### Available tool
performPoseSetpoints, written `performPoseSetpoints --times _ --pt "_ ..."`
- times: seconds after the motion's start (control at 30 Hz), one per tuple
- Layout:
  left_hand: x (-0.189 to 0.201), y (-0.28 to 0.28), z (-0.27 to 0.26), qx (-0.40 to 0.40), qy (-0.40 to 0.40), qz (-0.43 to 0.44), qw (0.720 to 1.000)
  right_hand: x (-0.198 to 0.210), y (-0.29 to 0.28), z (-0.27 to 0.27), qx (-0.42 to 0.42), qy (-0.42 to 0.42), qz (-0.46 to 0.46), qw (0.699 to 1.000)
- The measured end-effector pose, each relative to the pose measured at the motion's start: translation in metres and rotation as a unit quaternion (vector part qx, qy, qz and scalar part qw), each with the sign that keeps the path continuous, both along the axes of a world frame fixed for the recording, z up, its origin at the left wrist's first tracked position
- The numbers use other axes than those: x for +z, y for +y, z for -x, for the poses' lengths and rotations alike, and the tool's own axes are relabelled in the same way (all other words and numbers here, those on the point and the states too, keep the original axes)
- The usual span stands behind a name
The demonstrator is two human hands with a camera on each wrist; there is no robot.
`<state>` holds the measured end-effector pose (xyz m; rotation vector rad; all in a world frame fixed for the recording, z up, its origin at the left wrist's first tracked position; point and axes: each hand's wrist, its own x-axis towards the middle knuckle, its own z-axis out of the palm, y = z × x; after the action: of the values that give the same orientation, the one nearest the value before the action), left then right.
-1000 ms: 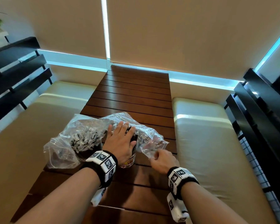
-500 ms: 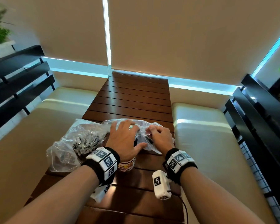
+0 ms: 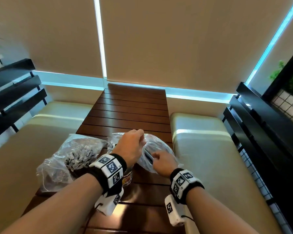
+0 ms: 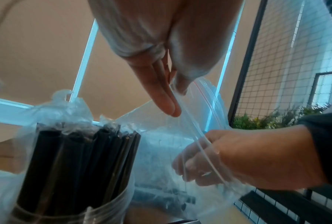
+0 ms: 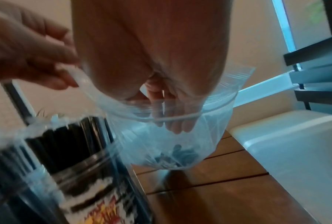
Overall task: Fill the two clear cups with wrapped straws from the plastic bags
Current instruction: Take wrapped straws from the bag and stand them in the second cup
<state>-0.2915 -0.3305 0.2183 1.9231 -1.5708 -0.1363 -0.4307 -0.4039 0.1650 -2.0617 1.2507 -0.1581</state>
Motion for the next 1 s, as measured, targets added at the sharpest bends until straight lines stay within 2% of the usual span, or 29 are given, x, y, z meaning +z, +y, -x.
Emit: performPoseSetpoints --times 0.1,0.2,0.3,0.4,0.5,0.6,0.9,1.0 --pt "0.001 0.008 0.003 -0.056 -0.001 -0.014 0.998 -0.017 0.002 -0.007 0.035 0.08 0.027 0.996" --pt "0.005 0.017 0.005 -0.093 -0.015 -0.012 0.995 -0.028 0.006 -0.011 0.02 0.121 0.061 0.991" --pt "0.009 0.025 0.004 -0.112 -0.024 -0.009 0.993 -0.037 0.016 -0.01 0.0 0.144 0.045 0.989" --pt "0.011 0.03 0.001 -0.113 -0.033 -0.015 0.993 -0.044 0.023 -0.011 -0.029 0.14 0.051 0.988" --pt "0.011 0.035 -0.005 -0.107 -0.056 -0.024 0.992 -0.037 0.028 -0.013 -0.009 0.165 0.025 0.986" --pt "0.012 0.04 -0.01 -0.098 -0.052 -0.026 0.993 -0.028 0.026 -0.012 0.005 0.211 0.036 0.977" --pt "0.016 0.044 -0.012 -0.086 -0.049 -0.022 0.995 -0.004 0.035 -0.016 0.048 0.241 0.079 0.966" --pt "0.014 0.043 -0.011 -0.08 -0.045 -0.028 0.995 0.0 0.033 -0.013 0.042 0.278 0.083 0.956"
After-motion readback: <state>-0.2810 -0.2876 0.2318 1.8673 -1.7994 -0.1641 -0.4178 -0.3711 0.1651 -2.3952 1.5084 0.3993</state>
